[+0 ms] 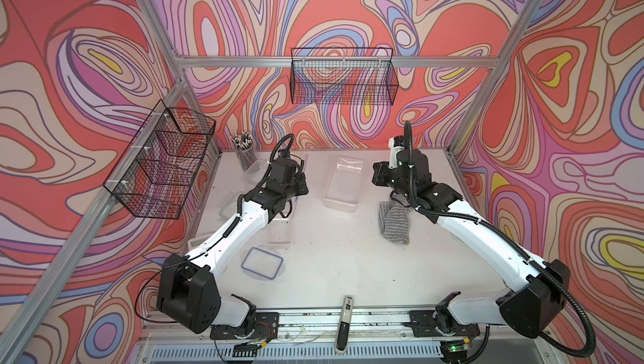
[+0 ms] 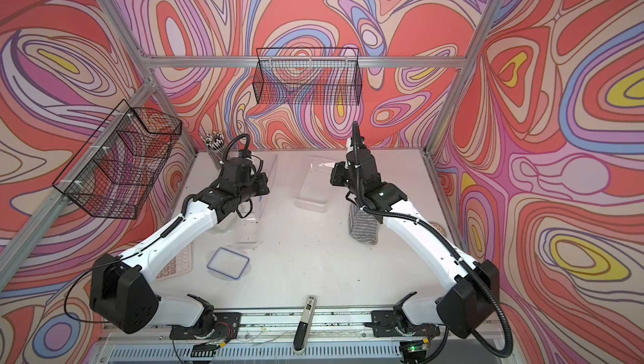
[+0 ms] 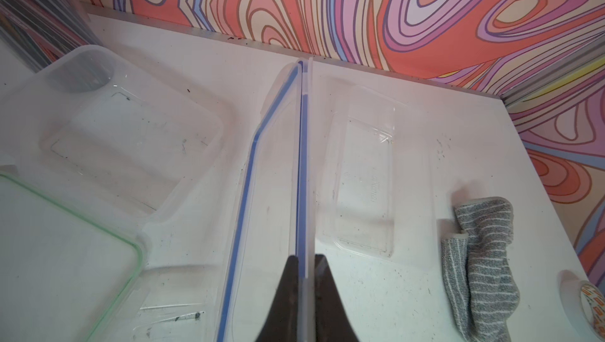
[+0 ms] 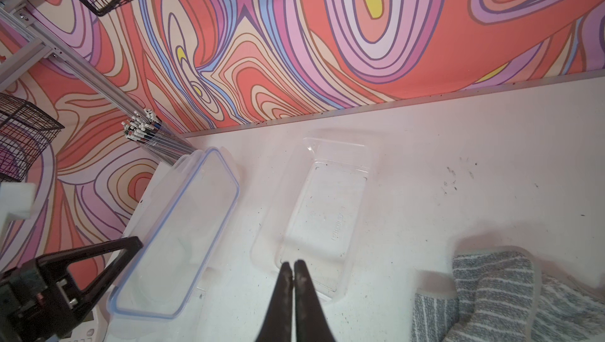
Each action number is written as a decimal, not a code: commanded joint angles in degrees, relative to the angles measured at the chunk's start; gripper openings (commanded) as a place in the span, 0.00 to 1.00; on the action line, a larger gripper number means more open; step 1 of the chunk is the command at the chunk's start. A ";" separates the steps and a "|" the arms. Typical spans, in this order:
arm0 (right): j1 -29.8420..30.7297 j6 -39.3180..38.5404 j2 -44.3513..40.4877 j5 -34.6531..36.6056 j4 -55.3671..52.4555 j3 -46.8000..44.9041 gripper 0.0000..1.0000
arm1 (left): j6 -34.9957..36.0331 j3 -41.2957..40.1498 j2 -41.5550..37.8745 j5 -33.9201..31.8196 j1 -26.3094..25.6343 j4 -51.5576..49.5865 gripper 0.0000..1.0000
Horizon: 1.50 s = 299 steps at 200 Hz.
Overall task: Wipe the insides of the lunch boxes
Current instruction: Place the lid at the center of the board.
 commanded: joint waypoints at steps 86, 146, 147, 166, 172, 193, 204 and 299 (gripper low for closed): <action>0.34 -0.25 0.93 0.11 0.15 0.01 0.00 | -3.44 -1.69 13.16 4.20 -0.01 14.49 0.00; 0.34 0.06 2.29 -0.81 0.15 0.30 0.00 | -4.84 -0.73 19.86 7.02 -0.01 16.42 0.00; 0.34 0.04 2.29 -0.79 0.19 0.29 0.00 | -4.88 -0.64 19.95 7.10 -0.05 16.46 0.00; 0.36 0.19 2.47 -0.87 0.27 0.24 0.00 | -5.41 -0.05 21.88 7.66 -0.05 16.77 0.00; 0.39 0.23 2.47 -0.85 0.27 0.22 0.00 | -5.61 0.15 22.46 7.83 -0.02 16.73 0.00; 0.34 0.31 2.38 -0.87 0.08 0.11 0.00 | -6.76 0.86 23.97 9.11 -0.08 16.96 0.10; 0.34 0.46 2.22 -0.76 0.08 -0.10 0.00 | -7.54 0.95 24.42 9.68 -0.05 17.33 0.17; 0.37 0.50 1.28 0.16 -0.60 -0.96 0.00 | -13.10 2.31 26.90 15.22 -0.10 21.60 0.58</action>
